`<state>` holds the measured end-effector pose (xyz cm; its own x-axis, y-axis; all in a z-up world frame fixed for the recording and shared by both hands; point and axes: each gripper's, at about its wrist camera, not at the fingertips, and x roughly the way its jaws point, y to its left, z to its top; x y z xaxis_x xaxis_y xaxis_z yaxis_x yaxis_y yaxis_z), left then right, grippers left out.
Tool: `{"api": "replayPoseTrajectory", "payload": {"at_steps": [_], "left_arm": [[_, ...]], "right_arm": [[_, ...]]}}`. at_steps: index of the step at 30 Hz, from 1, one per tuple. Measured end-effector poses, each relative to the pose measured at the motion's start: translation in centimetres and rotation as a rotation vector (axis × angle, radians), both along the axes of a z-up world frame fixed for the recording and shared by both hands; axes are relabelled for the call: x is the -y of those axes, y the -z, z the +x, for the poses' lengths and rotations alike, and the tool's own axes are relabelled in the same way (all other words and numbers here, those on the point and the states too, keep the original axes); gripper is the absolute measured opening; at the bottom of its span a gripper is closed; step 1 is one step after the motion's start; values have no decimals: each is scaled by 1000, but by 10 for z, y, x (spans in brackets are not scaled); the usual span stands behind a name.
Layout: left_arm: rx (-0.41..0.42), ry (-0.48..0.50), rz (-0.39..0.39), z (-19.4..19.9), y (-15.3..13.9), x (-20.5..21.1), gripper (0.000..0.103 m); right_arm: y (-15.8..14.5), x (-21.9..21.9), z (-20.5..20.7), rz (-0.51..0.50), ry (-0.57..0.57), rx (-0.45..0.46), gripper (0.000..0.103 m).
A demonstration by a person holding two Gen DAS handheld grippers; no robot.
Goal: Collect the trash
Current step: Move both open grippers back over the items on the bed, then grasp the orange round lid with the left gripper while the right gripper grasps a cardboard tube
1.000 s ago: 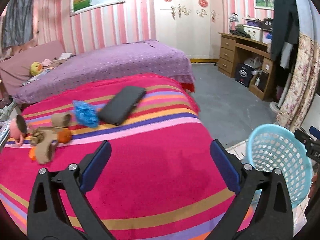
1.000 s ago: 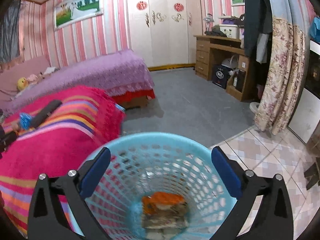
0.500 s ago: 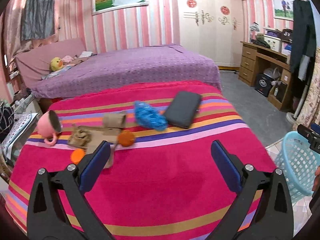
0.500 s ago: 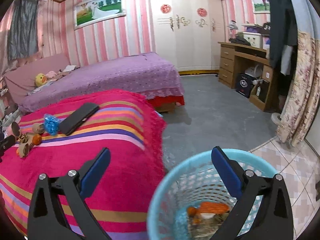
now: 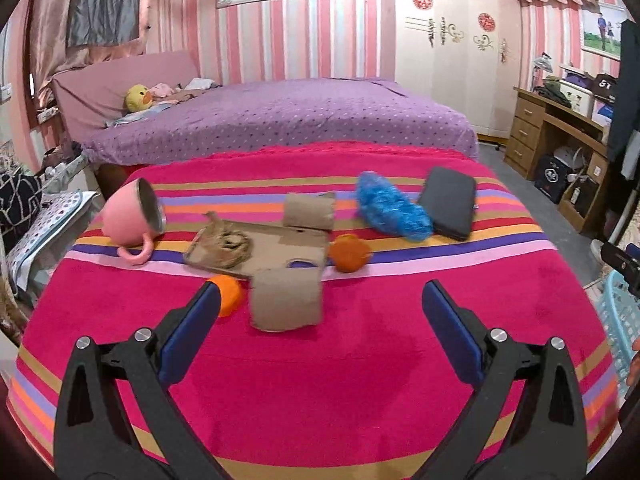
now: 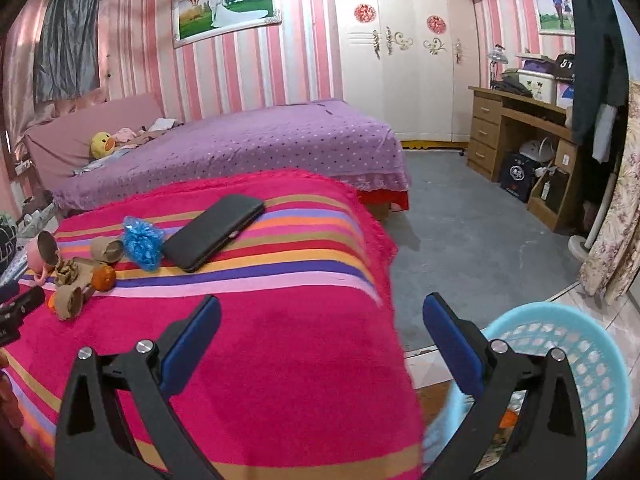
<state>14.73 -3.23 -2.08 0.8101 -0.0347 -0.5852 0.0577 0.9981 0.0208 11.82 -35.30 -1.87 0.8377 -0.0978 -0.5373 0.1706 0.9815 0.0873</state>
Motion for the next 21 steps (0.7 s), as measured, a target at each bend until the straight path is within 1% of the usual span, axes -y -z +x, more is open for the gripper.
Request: {"api": "replayPoseTrajectory", "payload": {"at_steps": [3, 7, 12, 16, 18, 19, 21], "left_arm": [[-1, -29, 4, 4, 3, -18, 97], [-7, -57, 12, 9, 8, -43, 97], [-52, -102, 3, 21, 20, -75, 97], [-86, -114, 0, 29, 31, -92, 97], [-107, -122, 6, 34, 38, -99, 97], [-119, -124, 0, 36, 40, -102, 97], [-148, -120, -44, 40, 44, -110, 97]], "right_arm": [[3, -17, 9, 21, -13, -2, 98], [8, -38, 18, 16, -27, -14, 98], [13, -59, 27, 10, -27, -33, 98], [16, -72, 32, -11, -20, -48, 98], [18, -77, 34, -8, -34, -49, 98], [18, -79, 35, -7, -38, -51, 98], [18, -83, 36, -16, -54, -47, 98]]}}
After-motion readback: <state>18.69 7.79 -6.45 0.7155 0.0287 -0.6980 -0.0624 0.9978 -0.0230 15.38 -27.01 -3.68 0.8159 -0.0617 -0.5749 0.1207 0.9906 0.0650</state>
